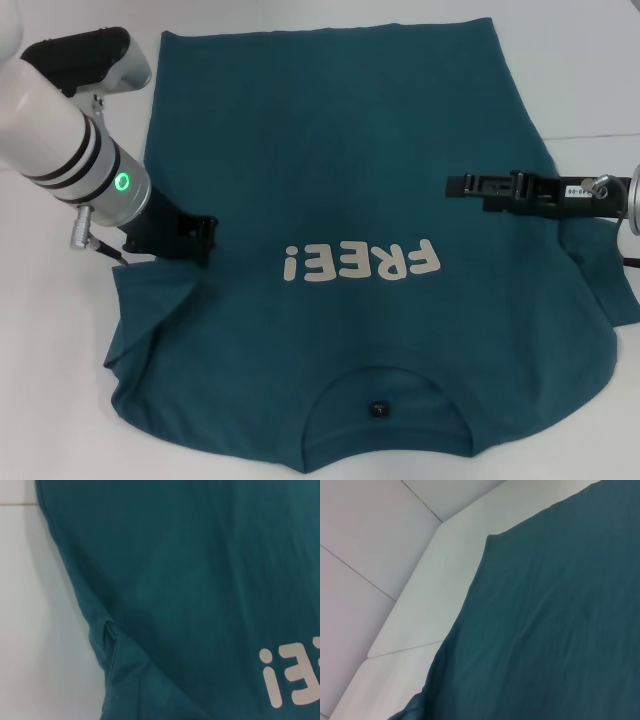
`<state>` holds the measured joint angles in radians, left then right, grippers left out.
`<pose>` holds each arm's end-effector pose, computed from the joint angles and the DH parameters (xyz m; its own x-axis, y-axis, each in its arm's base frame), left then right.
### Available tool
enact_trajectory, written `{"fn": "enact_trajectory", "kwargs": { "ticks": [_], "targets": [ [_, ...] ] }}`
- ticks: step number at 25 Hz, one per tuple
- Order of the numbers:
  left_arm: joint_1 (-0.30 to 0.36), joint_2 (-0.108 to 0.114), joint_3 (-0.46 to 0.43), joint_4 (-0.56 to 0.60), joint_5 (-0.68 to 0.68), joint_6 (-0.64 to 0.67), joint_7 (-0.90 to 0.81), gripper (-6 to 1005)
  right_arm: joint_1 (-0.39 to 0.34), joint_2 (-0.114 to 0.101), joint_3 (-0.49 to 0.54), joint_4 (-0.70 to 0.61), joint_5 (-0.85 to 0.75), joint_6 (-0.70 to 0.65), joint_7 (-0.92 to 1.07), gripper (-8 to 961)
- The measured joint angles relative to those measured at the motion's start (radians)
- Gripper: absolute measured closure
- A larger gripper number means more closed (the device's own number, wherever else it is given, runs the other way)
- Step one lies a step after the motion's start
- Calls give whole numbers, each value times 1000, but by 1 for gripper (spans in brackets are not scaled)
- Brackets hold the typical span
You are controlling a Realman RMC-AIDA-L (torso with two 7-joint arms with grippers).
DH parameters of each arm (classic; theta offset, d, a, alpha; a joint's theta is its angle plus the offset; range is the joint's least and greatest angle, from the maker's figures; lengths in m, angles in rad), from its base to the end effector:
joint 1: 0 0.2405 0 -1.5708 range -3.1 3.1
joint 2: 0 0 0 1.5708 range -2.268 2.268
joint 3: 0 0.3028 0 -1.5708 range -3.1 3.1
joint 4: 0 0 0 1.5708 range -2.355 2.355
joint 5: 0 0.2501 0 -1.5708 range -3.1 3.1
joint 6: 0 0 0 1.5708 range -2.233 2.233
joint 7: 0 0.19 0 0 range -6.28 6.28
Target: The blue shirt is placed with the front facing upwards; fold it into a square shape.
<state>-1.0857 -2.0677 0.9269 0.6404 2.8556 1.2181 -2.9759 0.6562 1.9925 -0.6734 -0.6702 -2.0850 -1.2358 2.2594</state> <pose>-0.2046 0.5412 -0.0815 0.3206 0.9338 0.1587 0.8376 -0.2012 -0.5079 0.3136 0.4940 -0.0059 0.2669 -0.7612 -0.5910 -0.9530 -0.2997 -0.0443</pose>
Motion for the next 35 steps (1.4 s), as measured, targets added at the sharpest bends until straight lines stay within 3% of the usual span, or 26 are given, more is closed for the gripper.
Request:
{"fn": "enact_trajectory", "kwargs": {
  "ticks": [12, 18, 22, 26, 32, 35],
  "targets": [
    [8, -8, 12, 13, -8, -3, 27, 882, -7, -1, 0, 1, 0, 4, 4, 26],
    [8, -52, 10, 80, -32, 39, 114, 874, -7, -1, 0, 10, -2, 16, 2, 26],
    [10, -74, 6, 138, -101, 132, 222, 707, -9, -2, 0, 11, -1, 24, 0, 27],
    [54, -59, 0, 182, -120, 138, 180, 537, -8, -3, 0, 12, 0, 29, -2, 27],
    [170, -44, -46, 314, -124, 86, 78, 539, -9, -4, 0, 22, 1, 37, -3, 28],
    [194, -35, -116, 311, -122, 67, 72, 540, -9, -4, 0, 23, 1, 37, -2, 28]
  ]
}}
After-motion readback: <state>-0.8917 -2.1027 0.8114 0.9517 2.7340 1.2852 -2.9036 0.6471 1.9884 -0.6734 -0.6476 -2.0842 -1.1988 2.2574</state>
